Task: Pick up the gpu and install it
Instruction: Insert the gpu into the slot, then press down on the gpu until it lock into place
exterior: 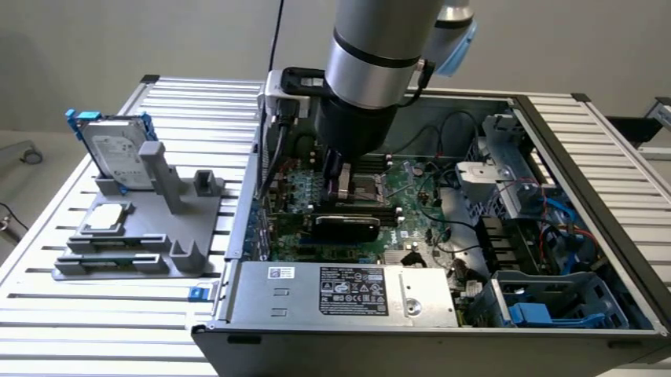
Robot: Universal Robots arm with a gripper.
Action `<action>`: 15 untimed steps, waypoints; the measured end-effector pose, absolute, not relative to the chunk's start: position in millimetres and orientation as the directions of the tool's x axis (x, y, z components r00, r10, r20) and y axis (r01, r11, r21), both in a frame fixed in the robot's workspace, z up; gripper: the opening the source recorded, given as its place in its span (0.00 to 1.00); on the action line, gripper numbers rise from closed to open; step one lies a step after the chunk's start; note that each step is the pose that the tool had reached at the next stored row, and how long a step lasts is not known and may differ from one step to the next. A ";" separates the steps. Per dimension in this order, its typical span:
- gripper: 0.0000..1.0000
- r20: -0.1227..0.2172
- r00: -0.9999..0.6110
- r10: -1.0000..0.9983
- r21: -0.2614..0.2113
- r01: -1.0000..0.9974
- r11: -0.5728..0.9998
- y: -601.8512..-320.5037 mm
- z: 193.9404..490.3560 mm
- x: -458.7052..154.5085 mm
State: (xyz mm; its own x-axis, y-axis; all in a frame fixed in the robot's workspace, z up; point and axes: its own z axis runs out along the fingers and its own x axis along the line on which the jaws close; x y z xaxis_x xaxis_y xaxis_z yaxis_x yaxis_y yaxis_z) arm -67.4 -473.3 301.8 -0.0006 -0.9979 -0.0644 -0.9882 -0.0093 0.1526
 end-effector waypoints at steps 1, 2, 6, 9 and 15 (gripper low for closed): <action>0.11 -0.065 -0.001 -0.998 0.153 -0.988 -0.009 -473.3 301.8 -67.4; 0.11 -0.064 -0.001 -0.998 0.153 -0.988 -0.009 -473.3 301.9 -67.4; 0.11 -0.065 -0.001 -0.998 0.153 -0.988 -0.009 -473.3 301.9 -67.4; 0.11 -0.064 -0.001 -0.998 0.153 -0.988 -0.009 -473.3 302.0 -67.4; 0.11 -0.064 0.000 -0.998 0.151 -0.989 -0.009 -473.0 301.8 -68.0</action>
